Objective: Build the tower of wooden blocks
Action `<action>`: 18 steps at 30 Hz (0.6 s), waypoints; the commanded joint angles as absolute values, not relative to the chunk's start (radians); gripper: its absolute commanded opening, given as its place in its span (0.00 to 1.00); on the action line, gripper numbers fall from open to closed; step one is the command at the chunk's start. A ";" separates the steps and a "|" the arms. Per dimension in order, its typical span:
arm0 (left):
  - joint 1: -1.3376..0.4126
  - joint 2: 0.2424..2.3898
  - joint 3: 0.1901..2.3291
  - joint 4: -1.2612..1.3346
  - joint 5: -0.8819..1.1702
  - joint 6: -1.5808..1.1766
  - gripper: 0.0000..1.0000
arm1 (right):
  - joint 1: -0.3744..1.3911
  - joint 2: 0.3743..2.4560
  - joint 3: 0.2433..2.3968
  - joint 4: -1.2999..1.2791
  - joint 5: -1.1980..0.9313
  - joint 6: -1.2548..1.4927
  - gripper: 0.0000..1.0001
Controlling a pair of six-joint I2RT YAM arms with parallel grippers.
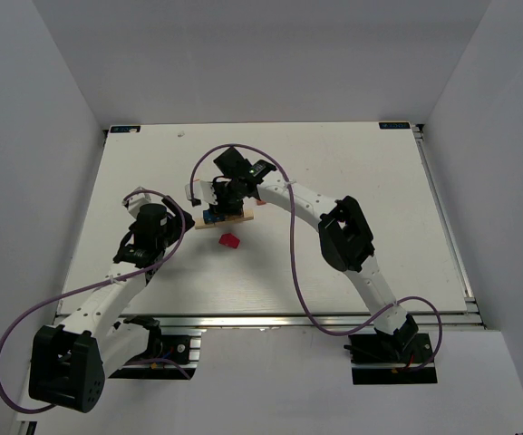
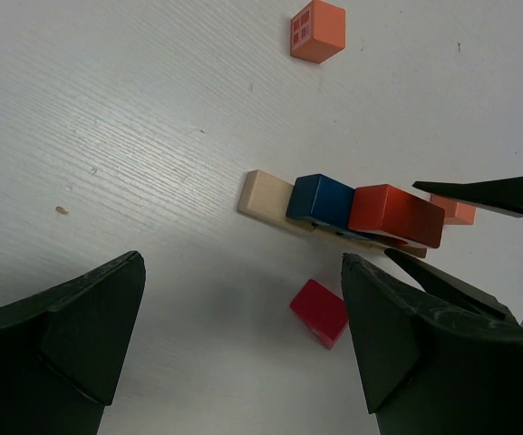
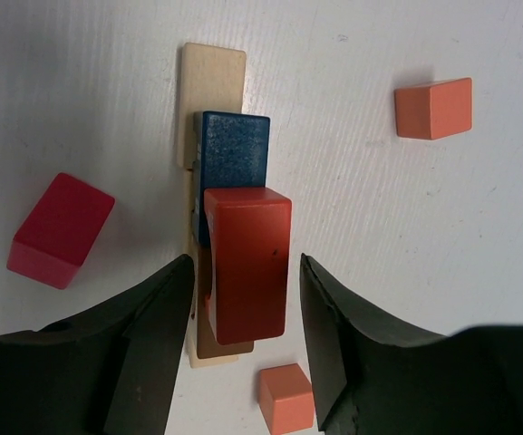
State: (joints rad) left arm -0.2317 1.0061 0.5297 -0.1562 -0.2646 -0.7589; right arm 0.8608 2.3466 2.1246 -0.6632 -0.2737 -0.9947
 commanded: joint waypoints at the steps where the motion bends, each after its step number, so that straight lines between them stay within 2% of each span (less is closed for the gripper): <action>1: -0.227 0.992 0.526 -0.143 -0.255 -0.749 0.98 | 0.871 2.339 2.160 -0.635 -0.276 -0.977 0.56; 12: -0.227 0.991 0.538 -0.159 -0.252 -0.746 0.98 | 0.876 2.312 2.143 -0.594 -0.296 -0.965 0.57; 16: -0.227 0.989 0.554 -0.170 -0.241 -0.758 0.98 | 0.876 2.235 2.099 -0.568 -0.331 -0.968 0.58; 18: -0.227 0.989 0.571 -0.199 -0.241 -0.772 0.98 | 0.876 2.148 2.045 -0.525 -0.360 -0.966 0.62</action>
State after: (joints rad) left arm -0.2310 1.0061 0.5304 -0.1616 -0.2504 -0.7597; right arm 0.8711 2.3264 2.1029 -0.6064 -0.2958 -0.9756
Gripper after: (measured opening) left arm 0.981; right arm 0.593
